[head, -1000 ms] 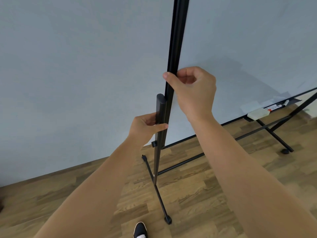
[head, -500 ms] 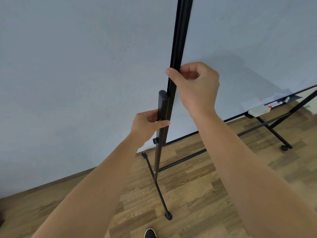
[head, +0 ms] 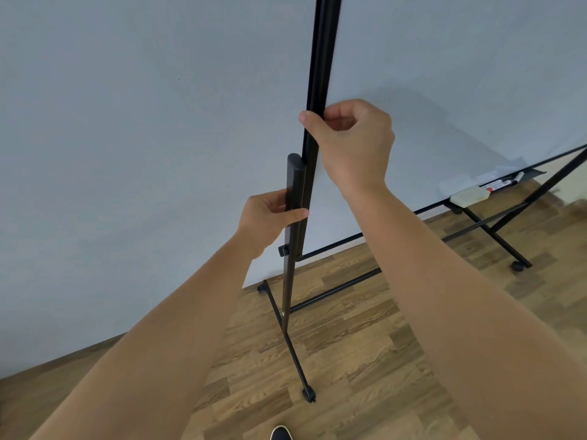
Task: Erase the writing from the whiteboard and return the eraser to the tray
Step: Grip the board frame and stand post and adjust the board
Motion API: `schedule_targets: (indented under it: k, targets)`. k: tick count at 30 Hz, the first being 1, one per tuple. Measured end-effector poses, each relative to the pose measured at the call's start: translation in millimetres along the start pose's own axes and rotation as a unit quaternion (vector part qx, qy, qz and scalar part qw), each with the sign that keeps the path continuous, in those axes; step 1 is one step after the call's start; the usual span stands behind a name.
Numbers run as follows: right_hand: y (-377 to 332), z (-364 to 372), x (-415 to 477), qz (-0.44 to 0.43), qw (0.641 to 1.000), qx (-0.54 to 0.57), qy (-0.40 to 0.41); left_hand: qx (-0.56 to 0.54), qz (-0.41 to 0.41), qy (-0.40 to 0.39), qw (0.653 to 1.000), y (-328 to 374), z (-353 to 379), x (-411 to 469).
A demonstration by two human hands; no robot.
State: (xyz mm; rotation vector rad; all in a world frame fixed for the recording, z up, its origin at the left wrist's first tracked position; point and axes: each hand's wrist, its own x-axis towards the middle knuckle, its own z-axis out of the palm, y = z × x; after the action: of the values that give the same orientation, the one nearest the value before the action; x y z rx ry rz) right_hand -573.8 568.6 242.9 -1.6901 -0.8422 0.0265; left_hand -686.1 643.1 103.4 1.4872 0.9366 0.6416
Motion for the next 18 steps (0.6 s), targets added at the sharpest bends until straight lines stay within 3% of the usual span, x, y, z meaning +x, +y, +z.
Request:
schedule_targets:
  k: [18]
  targets:
    - [7.1, 19.5, 25.7, -0.004, 1.0, -0.013, -0.006, -0.016, -0.001, 0.008, 1.0, 3.7, -3.5, 26.3]
